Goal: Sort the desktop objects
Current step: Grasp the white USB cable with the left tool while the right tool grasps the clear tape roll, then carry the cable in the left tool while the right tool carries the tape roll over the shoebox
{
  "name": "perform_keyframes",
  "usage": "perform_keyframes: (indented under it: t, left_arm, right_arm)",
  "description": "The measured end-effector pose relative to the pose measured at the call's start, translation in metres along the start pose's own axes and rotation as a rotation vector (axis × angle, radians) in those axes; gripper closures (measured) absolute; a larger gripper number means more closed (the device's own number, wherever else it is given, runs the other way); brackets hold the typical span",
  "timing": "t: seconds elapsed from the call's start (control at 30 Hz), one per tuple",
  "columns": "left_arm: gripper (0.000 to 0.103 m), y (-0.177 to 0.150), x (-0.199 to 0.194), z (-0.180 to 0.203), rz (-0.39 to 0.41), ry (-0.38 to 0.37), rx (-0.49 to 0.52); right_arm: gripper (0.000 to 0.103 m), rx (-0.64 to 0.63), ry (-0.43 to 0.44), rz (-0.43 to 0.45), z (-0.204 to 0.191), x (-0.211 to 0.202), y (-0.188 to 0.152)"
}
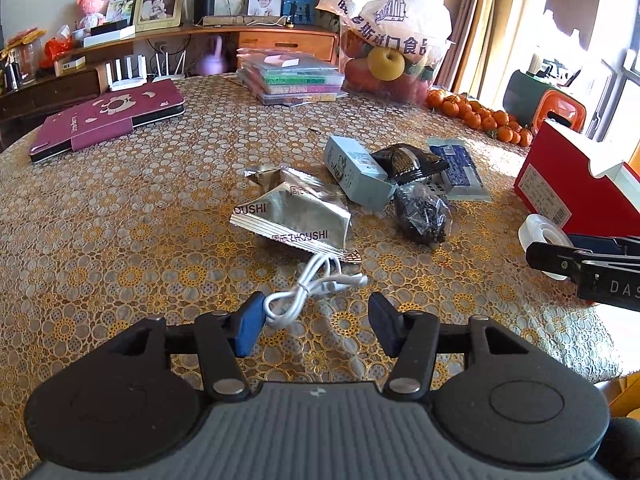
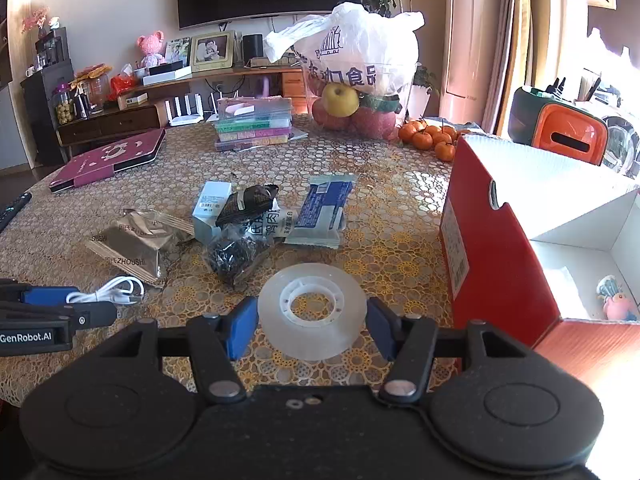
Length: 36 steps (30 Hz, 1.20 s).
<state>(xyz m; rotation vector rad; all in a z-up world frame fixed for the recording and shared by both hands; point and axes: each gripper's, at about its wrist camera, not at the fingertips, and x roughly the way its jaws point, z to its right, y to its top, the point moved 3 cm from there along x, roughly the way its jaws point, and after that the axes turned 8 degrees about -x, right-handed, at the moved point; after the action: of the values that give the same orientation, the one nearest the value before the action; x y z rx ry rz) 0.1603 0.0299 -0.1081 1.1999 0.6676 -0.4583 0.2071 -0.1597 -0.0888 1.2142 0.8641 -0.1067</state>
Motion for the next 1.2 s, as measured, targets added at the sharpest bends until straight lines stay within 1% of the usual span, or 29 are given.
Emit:
perform_keyframes:
  t: [0.07,0.13,0.2,0.33,0.43,0.6,0.63,0.67,0.8,0.83,0.87,0.9,1.07,1.2]
  left_arm:
    - [0.055,0.001,-0.004,0.003,0.004,-0.010,0.006]
    - [0.055,0.000,-0.003,0.006,-0.014,-0.018,0.018]
    - [0.055,-0.003,0.000,0.009,-0.040,-0.009,0.045]
    - [0.055,-0.009,0.009,0.011,-0.047,0.016,0.092]
    - [0.055,-0.008,0.017,0.008,-0.063,0.007,0.091]
    - [0.055,-0.006,0.022,0.009,-0.054,-0.007,0.112]
    - [0.061,-0.005,0.022,0.010,-0.053,-0.015,0.112]
    - [0.069,-0.005,0.023,0.011,-0.055,-0.024,0.113]
    - [0.075,-0.004,0.024,0.017,-0.055,-0.040,0.124]
    - [0.079,-0.004,0.024,0.018,-0.051,-0.040,0.128]
    - [0.086,-0.004,0.024,0.018,-0.049,-0.042,0.129]
    - [0.088,-0.003,0.024,0.019,-0.050,-0.048,0.129]
    - [0.089,-0.003,0.021,0.020,-0.049,-0.064,0.132]
    - [0.089,0.000,0.012,0.026,-0.037,-0.090,0.133]
  right_arm:
    - [0.045,0.002,0.002,0.007,0.001,-0.005,0.000]
    - [0.045,0.001,0.005,0.011,0.002,-0.009,0.001]
    - [0.045,0.003,0.004,0.013,0.003,-0.013,0.000]
    - [0.045,0.006,0.001,0.011,0.003,-0.016,-0.004]
    - [0.045,0.007,0.001,0.005,0.004,-0.016,-0.006]
    - [0.045,0.017,0.001,-0.002,0.005,-0.016,-0.009]
    - [0.045,0.019,0.001,-0.002,0.005,-0.016,-0.010]
    - [0.045,0.021,0.002,-0.002,0.005,-0.016,-0.010]
    - [0.045,0.024,0.002,0.001,0.004,-0.017,-0.010]
    - [0.045,0.025,0.002,0.002,0.004,-0.018,-0.010]
    - [0.045,0.024,0.004,0.003,0.004,-0.018,-0.010]
    - [0.045,0.023,0.004,0.004,0.004,-0.019,-0.010]
    - [0.045,0.024,0.003,0.016,0.005,-0.026,-0.008]
    - [0.045,0.017,0.004,0.031,0.006,-0.036,-0.005]
